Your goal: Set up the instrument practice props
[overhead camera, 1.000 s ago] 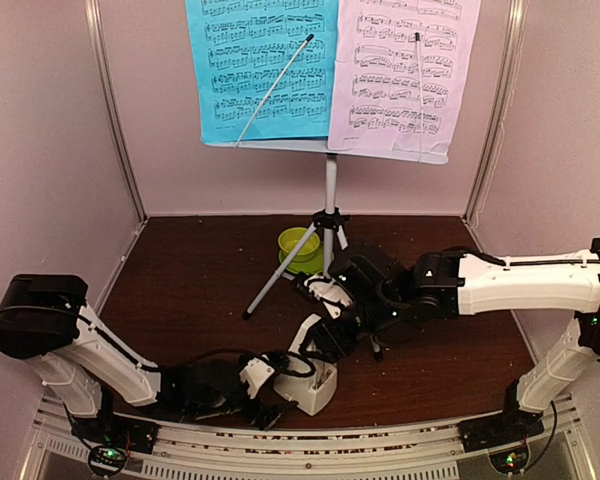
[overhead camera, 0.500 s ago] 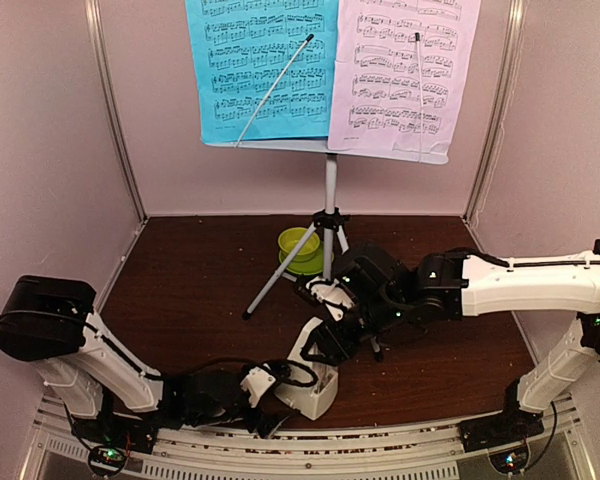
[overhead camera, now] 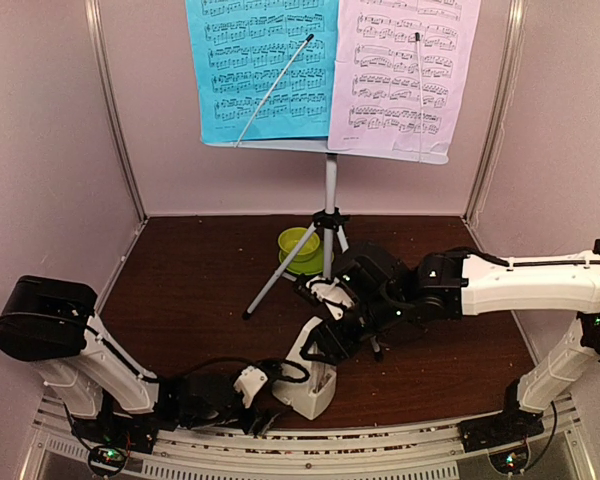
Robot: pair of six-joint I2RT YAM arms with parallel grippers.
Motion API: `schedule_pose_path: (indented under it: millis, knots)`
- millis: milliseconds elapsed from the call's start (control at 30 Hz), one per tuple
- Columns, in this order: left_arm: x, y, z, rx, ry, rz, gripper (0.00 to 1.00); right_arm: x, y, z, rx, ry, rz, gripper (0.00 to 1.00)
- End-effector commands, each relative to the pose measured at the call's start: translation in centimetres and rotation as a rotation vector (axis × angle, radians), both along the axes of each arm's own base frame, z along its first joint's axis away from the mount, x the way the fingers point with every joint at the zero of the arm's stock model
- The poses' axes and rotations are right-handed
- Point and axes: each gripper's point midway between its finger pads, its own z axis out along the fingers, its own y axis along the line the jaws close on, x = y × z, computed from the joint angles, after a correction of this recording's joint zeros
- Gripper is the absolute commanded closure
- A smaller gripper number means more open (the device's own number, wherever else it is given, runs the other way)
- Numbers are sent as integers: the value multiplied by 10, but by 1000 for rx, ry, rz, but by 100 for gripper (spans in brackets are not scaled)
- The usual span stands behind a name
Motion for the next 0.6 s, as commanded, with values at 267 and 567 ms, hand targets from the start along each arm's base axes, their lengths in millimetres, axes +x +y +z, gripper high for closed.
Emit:
schedule_pose_path:
  millis: [267, 567]
  knots:
    - [3, -8, 16, -73, -5, 20, 27, 2, 20, 31, 102, -27, 28, 82]
    - [4, -9, 15, -87, 5, 30, 31, 3, 20, 30, 98, -28, 27, 82]
